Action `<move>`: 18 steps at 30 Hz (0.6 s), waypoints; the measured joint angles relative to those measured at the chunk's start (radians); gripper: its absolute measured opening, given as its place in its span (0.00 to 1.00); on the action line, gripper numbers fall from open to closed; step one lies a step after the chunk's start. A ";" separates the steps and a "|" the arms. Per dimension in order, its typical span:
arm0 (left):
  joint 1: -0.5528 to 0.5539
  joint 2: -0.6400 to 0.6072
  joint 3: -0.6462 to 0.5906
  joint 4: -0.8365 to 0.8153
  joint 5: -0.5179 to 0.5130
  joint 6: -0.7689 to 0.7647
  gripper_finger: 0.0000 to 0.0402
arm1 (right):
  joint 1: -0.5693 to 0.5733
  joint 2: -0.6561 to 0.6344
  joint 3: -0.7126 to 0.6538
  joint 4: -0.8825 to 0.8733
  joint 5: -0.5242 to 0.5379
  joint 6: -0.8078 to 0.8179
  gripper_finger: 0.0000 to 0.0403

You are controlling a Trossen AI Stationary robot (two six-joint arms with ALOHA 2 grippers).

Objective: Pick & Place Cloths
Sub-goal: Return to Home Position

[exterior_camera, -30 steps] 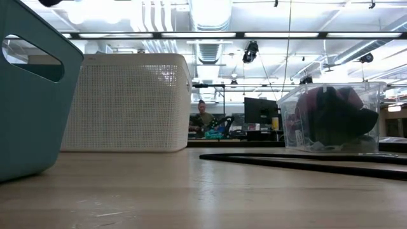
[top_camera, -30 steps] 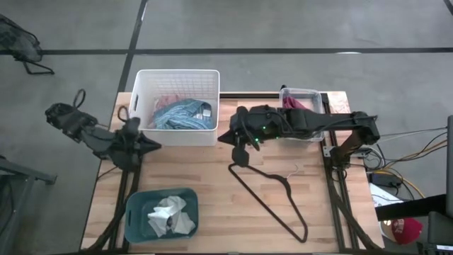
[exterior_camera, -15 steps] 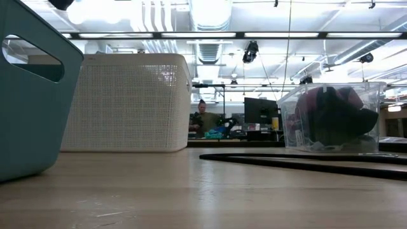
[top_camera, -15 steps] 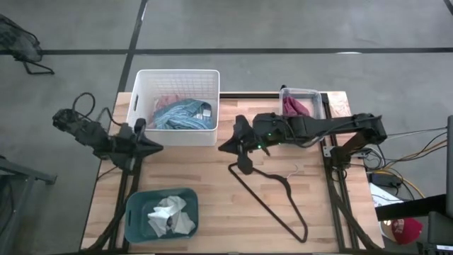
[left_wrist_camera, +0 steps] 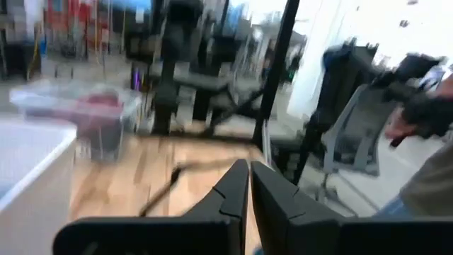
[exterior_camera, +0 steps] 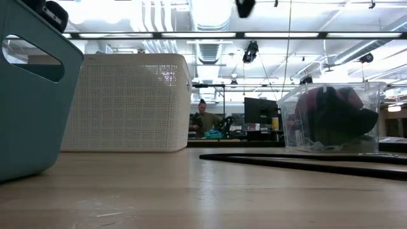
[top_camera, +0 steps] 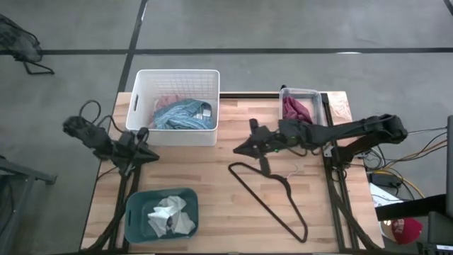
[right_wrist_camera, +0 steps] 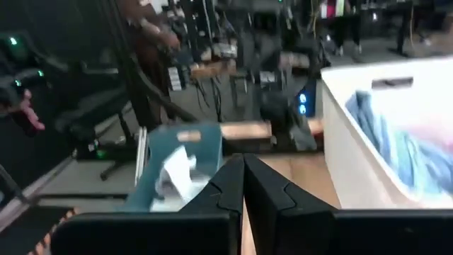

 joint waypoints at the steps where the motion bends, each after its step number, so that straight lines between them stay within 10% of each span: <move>1: 0.000 -0.010 -0.020 0.044 0.000 0.027 0.06 | -0.001 -0.023 -0.033 -0.002 0.005 0.001 0.02; 18: 0.000 -0.151 -0.272 0.091 -0.005 0.017 0.06 | -0.019 -0.281 -0.532 0.341 0.050 0.053 0.02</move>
